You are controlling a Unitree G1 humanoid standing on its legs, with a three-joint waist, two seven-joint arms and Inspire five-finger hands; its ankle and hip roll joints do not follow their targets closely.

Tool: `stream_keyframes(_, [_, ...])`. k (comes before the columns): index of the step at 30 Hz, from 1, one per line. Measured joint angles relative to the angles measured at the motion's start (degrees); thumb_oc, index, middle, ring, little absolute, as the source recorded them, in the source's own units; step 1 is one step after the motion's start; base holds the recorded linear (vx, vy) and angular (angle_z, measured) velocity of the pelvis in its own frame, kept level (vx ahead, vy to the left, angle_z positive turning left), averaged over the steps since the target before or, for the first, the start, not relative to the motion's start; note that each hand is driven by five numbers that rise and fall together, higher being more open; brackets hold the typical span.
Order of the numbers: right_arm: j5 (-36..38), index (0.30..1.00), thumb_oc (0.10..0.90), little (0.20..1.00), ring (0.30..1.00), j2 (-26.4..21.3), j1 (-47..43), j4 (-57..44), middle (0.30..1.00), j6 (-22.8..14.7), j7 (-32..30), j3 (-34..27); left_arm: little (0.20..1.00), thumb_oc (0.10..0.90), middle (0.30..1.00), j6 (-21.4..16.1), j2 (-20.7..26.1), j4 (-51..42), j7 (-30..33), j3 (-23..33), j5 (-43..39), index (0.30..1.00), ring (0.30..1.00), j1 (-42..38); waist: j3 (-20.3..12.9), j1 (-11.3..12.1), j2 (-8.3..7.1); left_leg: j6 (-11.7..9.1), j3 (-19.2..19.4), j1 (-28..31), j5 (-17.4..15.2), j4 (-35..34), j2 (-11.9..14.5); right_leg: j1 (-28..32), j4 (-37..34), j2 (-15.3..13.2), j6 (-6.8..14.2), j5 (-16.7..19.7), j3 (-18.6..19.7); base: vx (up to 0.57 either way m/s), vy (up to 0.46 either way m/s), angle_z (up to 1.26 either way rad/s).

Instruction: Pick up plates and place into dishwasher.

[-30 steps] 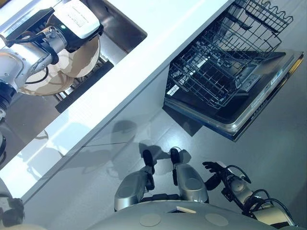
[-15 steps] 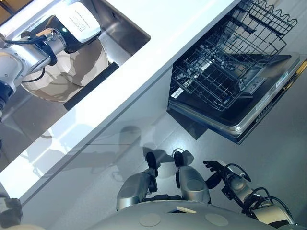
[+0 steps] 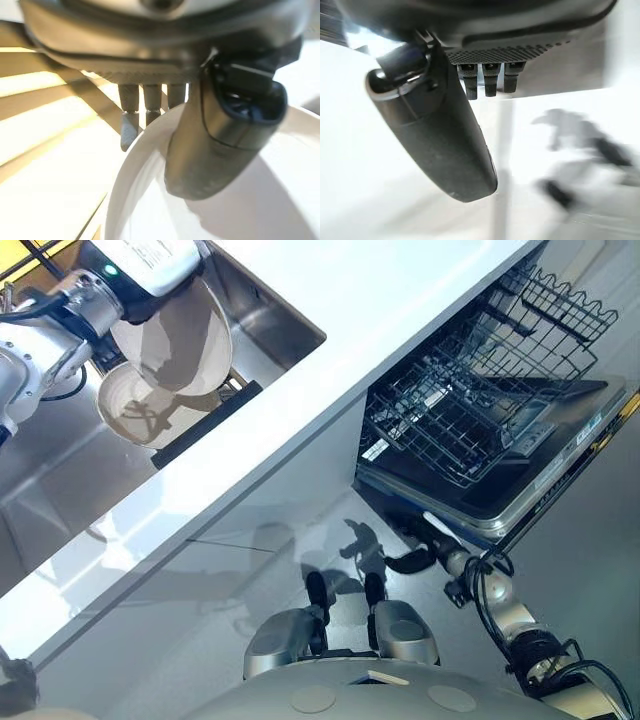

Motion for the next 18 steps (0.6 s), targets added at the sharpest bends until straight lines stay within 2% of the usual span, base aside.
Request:
stream_keyframes(4, [9.09,0.9,0.8,0.9,0.9,-0.3,0.98,-9.75,0.9,0.41,2.85,-0.37,0.2,0.1,0.3,-0.28,0.06,2.44,3.96,8.63,-5.02,0.3,0.3,4.87,-2.79,0.03,-0.17,-0.28,-0.77,0.6,0.26,-1.11,0.05,1.31,-1.77,0.1,-0.2,0.13,-0.83,-0.05,-0.109,0.1])
stream_keyframes(9, [12.98,0.9,0.8,0.9,0.9,-0.51,3.14,-19.86,0.9,1.95,1.66,-2.74,0.2,0.1,0.3,-0.75,1.4,5.07,8.09,15.89,-9.36,0.3,0.3,12.11,-4.57,0.03,-0.44,-0.67,-2.32,2.33,0.66,-2.85,0.01,3.81,-3.92,0.07,-0.37,0.25,-2.05,-0.02,-0.048,0.14])
stream_keyframes(10, [12.95,0.9,0.8,0.9,0.9,-0.57,3.15,-21.45,0.9,1.94,0.35,-3.51,0.2,0.1,0.3,-1.41,1.42,5.13,9.4,18.04,-10.03,0.3,0.3,14.1,-4.58,0.14,-0.47,-0.71,-2.38,2.39,0.68,-2.88,0.03,3.93,-4.02,0.08,-0.37,0.24,-2.1,-0.02,-0.022,0.14])
stream_keyframes(14, [12.66,0.9,0.8,0.9,0.9,-0.62,2.6,-28.85,0.9,1.73,-13.03,-10.0,0.2,0.1,0.3,-3.07,0.5,0.78,15.06,30.0,-11.31,0.3,0.3,27.51,-4.59,1.02,-0.49,-0.83,-2.9,3.0,0.84,-3.25,-0.07,5.14,-5.01,0.04,-0.52,0.34,-2.12,-0.03,0.012,0.1])
stream_keyframes(16, [12.68,0.9,0.8,0.9,0.9,-0.62,0.96,-29.98,0.9,0.08,-19.21,-15.1,0.2,0.1,0.3,-2.75,-2.29,-5.44,16.66,36.7,-12.13,0.3,0.3,34.77,-4.59,1.67,-0.49,-0.83,-3.23,2.98,0.84,-3.24,-0.2,5.55,-5.59,-0.02,-0.52,0.34,-2.04,-0.04,0.018,0.13])
stream_keyframes(18, [12.78,0.9,0.8,0.9,0.9,-0.32,-1.43,-31.0,0.9,-2.11,-23.44,-19.62,0.2,0.1,0.3,-2.8,-7.69,-11.07,18.69,39.88,-12.65,0.3,0.3,38.56,-4.6,2.47,-0.51,-0.95,-3.7,3.12,0.94,-3.24,-0.2,5.89,-5.79,0.04,-0.52,0.34,-1.99,-0.02,0.006,0.12])
